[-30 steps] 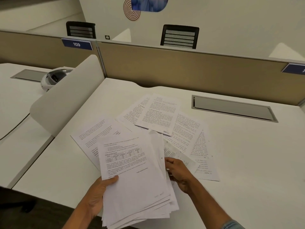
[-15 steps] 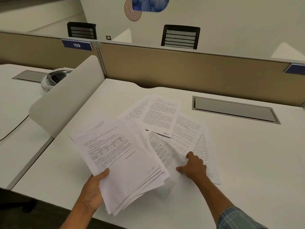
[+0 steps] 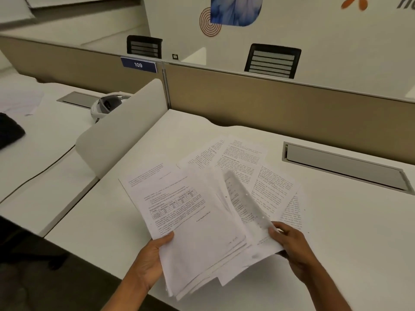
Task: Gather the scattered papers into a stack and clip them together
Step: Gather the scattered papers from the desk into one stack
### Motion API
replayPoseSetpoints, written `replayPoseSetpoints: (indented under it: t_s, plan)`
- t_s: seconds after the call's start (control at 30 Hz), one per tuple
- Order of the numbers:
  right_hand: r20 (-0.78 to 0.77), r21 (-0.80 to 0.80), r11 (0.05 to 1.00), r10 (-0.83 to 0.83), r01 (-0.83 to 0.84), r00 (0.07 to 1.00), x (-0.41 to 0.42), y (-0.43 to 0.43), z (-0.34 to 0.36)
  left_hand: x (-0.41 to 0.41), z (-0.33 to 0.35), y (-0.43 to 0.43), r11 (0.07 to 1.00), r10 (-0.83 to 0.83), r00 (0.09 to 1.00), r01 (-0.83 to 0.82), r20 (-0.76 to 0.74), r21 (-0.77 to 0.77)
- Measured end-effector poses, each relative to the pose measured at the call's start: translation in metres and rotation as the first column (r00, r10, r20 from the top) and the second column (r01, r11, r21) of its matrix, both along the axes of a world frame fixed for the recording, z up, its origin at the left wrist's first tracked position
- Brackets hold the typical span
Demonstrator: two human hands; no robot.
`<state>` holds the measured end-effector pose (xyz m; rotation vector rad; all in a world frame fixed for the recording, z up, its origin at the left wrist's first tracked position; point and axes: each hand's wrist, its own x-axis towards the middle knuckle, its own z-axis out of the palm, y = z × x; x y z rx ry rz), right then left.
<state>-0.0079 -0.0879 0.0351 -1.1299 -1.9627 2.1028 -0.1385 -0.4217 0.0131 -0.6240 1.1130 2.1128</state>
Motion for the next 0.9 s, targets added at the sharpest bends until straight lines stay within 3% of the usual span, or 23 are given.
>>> replayPoseSetpoints:
  t_s: [0.23,0.53,0.7,0.9]
  plan:
    - [-0.058,-0.025,0.997,0.069,-0.07,0.996,-0.009,-0.031,0.01,0.001,-0.002,0.001,0.998,-0.049,0.998,0.047,0.039,0.052]
    - [-0.069,-0.002,0.971,0.238,-0.239,0.969,-0.032,-0.08,0.012,0.0,-0.002,-0.019,0.999,-0.045,0.993,0.046,-0.109,0.009]
    - [-0.026,0.037,0.958,0.287,-0.286,0.958,-0.057,-0.088,0.012,-0.018,0.001,-0.043,0.988,-0.128,0.955,0.1,-0.268,-0.116]
    - [-0.023,0.045,0.959,0.283,-0.282,0.959,-0.062,-0.069,0.022,-0.027,0.006,-0.028,0.924,-0.314,0.881,0.198,-0.354,-0.328]
